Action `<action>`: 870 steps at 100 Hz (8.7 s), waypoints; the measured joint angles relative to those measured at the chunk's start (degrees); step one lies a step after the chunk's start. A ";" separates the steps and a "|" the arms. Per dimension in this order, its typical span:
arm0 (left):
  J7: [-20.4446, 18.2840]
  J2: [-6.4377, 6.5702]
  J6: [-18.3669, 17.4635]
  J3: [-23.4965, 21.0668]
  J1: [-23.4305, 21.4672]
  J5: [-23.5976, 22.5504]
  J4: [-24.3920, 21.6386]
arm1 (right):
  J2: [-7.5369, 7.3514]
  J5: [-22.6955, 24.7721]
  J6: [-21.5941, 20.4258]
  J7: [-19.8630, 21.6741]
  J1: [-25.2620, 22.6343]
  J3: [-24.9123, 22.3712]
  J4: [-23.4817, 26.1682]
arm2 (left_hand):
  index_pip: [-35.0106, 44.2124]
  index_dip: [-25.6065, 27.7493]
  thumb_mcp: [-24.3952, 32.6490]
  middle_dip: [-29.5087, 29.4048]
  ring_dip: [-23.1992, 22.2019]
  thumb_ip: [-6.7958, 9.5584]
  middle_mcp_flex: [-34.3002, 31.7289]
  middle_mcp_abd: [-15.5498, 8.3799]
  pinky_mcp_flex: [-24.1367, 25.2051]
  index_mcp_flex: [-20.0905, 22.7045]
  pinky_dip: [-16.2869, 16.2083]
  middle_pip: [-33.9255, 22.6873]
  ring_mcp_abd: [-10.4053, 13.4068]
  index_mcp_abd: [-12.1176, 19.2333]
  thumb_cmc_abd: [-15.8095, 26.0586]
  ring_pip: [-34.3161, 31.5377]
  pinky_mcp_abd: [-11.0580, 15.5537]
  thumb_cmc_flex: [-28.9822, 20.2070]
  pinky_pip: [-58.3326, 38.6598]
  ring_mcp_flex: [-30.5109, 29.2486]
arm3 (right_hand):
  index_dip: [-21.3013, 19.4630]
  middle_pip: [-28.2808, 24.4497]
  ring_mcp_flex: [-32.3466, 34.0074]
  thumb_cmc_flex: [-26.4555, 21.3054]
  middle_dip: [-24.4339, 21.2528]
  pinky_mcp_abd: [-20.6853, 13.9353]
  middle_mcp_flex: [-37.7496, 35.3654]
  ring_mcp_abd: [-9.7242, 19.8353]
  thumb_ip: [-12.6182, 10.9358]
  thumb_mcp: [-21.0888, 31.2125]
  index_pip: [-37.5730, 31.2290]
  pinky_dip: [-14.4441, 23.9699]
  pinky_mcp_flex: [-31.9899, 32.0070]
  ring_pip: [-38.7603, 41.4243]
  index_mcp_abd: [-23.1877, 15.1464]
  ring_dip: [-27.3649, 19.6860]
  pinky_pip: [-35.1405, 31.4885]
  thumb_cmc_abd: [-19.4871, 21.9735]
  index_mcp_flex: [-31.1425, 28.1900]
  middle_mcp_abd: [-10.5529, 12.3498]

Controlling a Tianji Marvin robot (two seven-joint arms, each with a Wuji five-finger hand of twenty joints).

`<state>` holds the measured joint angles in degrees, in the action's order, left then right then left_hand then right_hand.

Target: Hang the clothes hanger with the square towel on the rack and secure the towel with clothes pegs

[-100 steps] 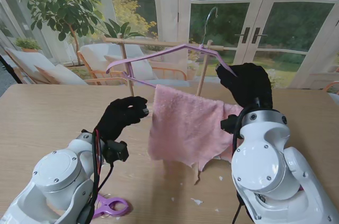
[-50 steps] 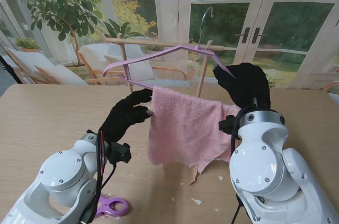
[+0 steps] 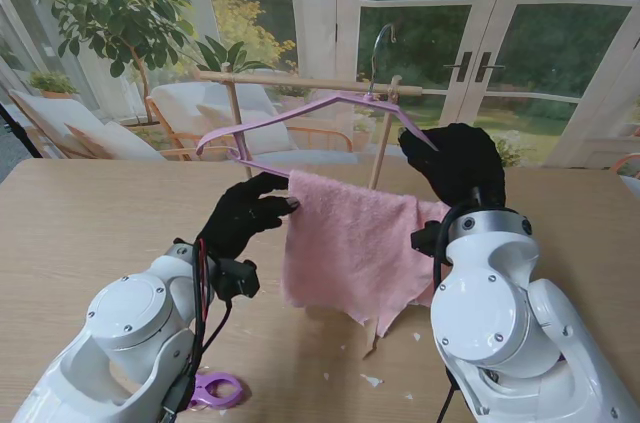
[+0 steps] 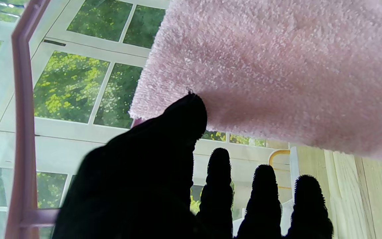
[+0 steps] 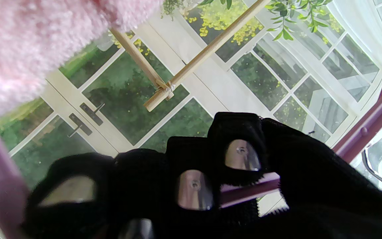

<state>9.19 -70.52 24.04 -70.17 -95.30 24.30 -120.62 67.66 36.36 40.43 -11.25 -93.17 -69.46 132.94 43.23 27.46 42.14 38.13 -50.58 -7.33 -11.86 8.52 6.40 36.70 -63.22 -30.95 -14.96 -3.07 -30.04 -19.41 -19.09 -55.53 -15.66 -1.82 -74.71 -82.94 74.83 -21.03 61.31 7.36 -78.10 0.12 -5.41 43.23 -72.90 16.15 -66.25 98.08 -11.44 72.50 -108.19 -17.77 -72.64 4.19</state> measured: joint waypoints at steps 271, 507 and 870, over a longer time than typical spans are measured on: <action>-14.94 5.82 -13.38 -8.64 -1.36 -31.43 13.11 | -0.58 -0.07 3.62 4.29 3.40 -1.63 1.49 | 18.78 35.49 10.00 7.30 0.07 0.70 1.82 0.18 1.19 -26.05 4.35 1.76 0.78 -9.24 -1.63 8.91 0.90 11.61 0.09 0.05 | 0.00 -0.45 0.00 -2.64 -0.06 0.17 -0.05 -0.49 -0.02 -0.01 0.07 0.03 -0.01 0.84 1.47 0.49 -0.46 -1.51 -0.65 -0.72; -19.43 5.84 -13.14 -9.23 -0.28 -27.34 13.31 | -1.37 -1.56 7.52 8.50 7.93 -1.22 1.56 | -17.51 -3.68 6.18 -5.63 0.02 0.71 0.58 -0.38 0.55 -24.41 3.21 10.55 0.04 -5.89 2.54 11.27 0.82 9.85 0.11 -2.32 | 0.00 -0.46 0.00 -2.28 -0.06 0.17 -0.05 -0.49 -0.02 0.03 0.06 0.03 -0.02 0.84 1.47 0.49 -0.46 -1.24 -0.65 -0.72; -15.77 5.46 6.09 -0.69 17.64 -37.58 -5.76 | -2.36 -7.16 -42.24 5.07 -29.32 -27.71 -6.11 | 37.38 59.60 -0.54 23.23 -9.33 2.83 -63.05 -4.95 -64.09 23.44 -9.31 -59.33 4.39 1.60 11.52 -82.23 -13.79 21.31 -87.43 -68.87 | 45.76 60.16 -54.15 -4.77 -47.10 1.82 52.53 -3.42 6.10 1.97 56.19 0.03 56.42 -80.07 5.10 -56.67 70.56 -12.30 50.32 -3.07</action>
<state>-6.58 -65.05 30.13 -70.86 -77.66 -13.28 -126.38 65.30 29.20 -1.81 -6.17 -122.48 -97.17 126.82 80.60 87.07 41.60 61.36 -59.91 -4.50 -74.91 3.57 -57.69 60.14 -72.53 -90.27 -10.57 -1.47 -18.53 -101.64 -32.88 -34.22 -103.09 -70.68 -28.95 -22.78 20.68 -25.80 14.21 9.18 -25.57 -3.30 0.70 45.20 -16.71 16.18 -9.83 18.00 -6.34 15.83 -37.63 -30.07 -22.32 1.12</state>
